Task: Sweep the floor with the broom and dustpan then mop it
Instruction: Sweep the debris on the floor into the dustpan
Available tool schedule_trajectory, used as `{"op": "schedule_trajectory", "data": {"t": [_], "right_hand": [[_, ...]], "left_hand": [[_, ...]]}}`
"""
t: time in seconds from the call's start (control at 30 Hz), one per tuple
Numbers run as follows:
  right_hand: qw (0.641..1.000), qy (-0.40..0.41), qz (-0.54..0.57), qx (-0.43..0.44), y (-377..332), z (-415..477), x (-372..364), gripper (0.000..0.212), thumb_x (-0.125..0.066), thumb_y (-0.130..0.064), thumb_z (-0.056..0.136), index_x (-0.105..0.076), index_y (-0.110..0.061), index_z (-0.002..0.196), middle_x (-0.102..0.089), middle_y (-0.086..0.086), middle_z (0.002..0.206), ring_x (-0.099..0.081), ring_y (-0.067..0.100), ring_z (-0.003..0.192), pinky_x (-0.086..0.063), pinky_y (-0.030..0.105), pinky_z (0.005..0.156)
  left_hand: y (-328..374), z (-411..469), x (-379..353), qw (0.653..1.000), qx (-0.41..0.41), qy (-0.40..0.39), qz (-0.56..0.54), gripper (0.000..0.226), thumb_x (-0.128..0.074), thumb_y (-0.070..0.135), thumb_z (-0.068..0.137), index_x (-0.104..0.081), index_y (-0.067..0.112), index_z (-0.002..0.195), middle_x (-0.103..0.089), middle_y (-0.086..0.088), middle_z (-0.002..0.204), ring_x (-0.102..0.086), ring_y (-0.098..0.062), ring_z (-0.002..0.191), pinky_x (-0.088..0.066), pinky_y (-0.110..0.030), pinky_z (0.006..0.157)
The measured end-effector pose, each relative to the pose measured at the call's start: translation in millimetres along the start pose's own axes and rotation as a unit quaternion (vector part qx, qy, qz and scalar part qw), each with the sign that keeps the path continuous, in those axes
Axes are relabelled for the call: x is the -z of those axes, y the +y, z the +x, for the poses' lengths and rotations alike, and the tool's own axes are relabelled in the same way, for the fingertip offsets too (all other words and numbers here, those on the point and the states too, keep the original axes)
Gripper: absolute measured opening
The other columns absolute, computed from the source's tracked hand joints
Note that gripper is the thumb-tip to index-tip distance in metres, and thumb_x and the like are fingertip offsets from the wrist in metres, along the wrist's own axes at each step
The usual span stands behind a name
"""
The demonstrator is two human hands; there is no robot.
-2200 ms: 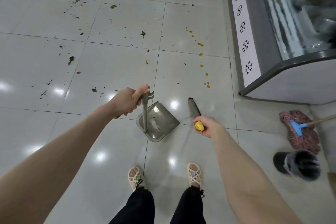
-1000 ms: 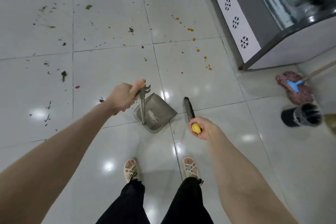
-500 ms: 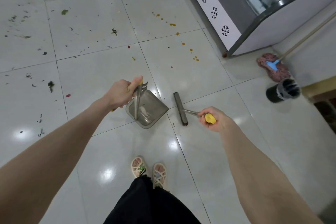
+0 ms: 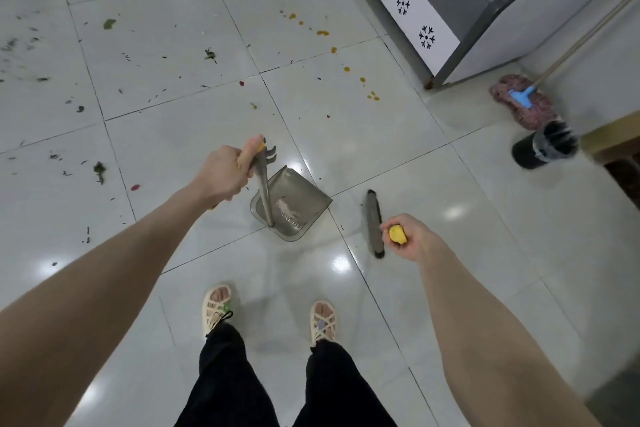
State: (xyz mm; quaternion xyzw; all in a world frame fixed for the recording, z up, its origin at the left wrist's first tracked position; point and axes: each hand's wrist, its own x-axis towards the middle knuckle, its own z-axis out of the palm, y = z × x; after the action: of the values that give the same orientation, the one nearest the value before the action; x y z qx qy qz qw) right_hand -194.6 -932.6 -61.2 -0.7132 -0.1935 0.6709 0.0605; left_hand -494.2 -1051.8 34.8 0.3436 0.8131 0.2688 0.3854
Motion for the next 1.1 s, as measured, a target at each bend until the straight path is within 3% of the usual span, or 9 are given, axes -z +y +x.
{"op": "schedule_trajectory", "data": {"t": [0.1,0.2,0.4,0.53,0.73,0.9,1.1], "right_hand": [[1.000,-0.013,0.027,0.002,15.0,-7.9,-49.4,0.016,-0.050,0.010,0.086,-0.047,-0.003,0.076,-0.047,0.007,0.062,-0.049,0.014,0.042,-0.046,0.017,0.036],[0.997,-0.015,0.072,-0.002,29.0,-19.4,-102.9,0.015,-0.052,0.010,0.085,-0.049,-0.003,0.079,-0.047,0.010,0.074,-0.048,0.017,0.059,-0.048,0.018,0.037],[0.990,-0.025,0.138,-0.002,56.3,-44.7,-191.2,0.017,-0.049,0.010,0.085,-0.047,-0.005,0.077,-0.044,0.008,0.071,-0.047,0.015,0.052,-0.047,0.017,0.037],[0.979,-0.015,0.202,0.001,58.1,-59.7,-199.3,0.013,-0.050,0.009,0.084,-0.050,-0.003,0.079,-0.045,0.008,0.067,-0.048,0.012,0.032,-0.044,0.016,0.035],[0.976,0.031,0.214,0.024,56.2,-78.4,-195.3,0.013,-0.050,0.009,0.084,-0.050,-0.003,0.078,-0.046,0.008,0.068,-0.048,0.012,0.031,-0.045,0.015,0.036],[0.977,0.081,0.195,0.028,57.7,-73.3,-190.6,0.016,-0.055,0.009,0.082,-0.049,-0.004,0.075,-0.046,0.007,0.068,-0.046,0.015,0.053,-0.046,0.016,0.037],[0.973,0.068,0.219,0.009,63.6,-56.6,-216.8,0.016,-0.055,0.010,0.084,-0.050,-0.003,0.076,-0.047,0.009,0.072,-0.045,0.018,0.057,-0.047,0.017,0.036]], "left_hand": [[-17.2,13.3,24.8,1.000,-0.007,-0.023,0.013,0.065,-0.030,0.061,0.094,-0.047,0.008,0.061,-0.045,-0.009,0.056,-0.040,-0.022,0.042,-0.036,-0.022,0.039],[-33.9,25.4,53.6,0.998,-0.031,-0.052,0.025,0.065,-0.031,0.062,0.094,-0.047,0.009,0.060,-0.045,-0.008,0.055,-0.041,-0.022,0.045,-0.038,-0.025,0.044],[-63.4,36.4,107.6,0.992,-0.073,-0.091,0.052,0.065,-0.030,0.059,0.095,-0.050,0.007,0.060,-0.048,-0.007,0.054,-0.043,-0.021,0.045,-0.040,-0.027,0.045],[-77.3,43.7,129.9,0.986,-0.089,-0.115,0.080,0.068,-0.029,0.061,0.094,-0.051,0.004,0.065,-0.049,-0.011,0.056,-0.045,-0.025,0.047,-0.039,-0.026,0.046],[-87.5,53.4,147.1,0.985,-0.095,-0.120,0.082,0.069,-0.028,0.064,0.093,-0.051,0.004,0.068,-0.048,-0.013,0.058,-0.045,-0.025,0.047,-0.042,-0.027,0.048],[-91.4,55.3,154.2,0.989,-0.090,-0.105,0.062,0.067,-0.030,0.059,0.095,-0.052,0.003,0.067,-0.047,-0.007,0.054,-0.044,-0.025,0.048,-0.039,-0.026,0.044],[-101.6,58.8,158.8,0.993,-0.066,-0.085,0.056,0.064,-0.031,0.058,0.096,-0.051,0.006,0.064,-0.047,-0.005,0.055,-0.042,-0.022,0.047,-0.039,-0.026,0.045]]}}
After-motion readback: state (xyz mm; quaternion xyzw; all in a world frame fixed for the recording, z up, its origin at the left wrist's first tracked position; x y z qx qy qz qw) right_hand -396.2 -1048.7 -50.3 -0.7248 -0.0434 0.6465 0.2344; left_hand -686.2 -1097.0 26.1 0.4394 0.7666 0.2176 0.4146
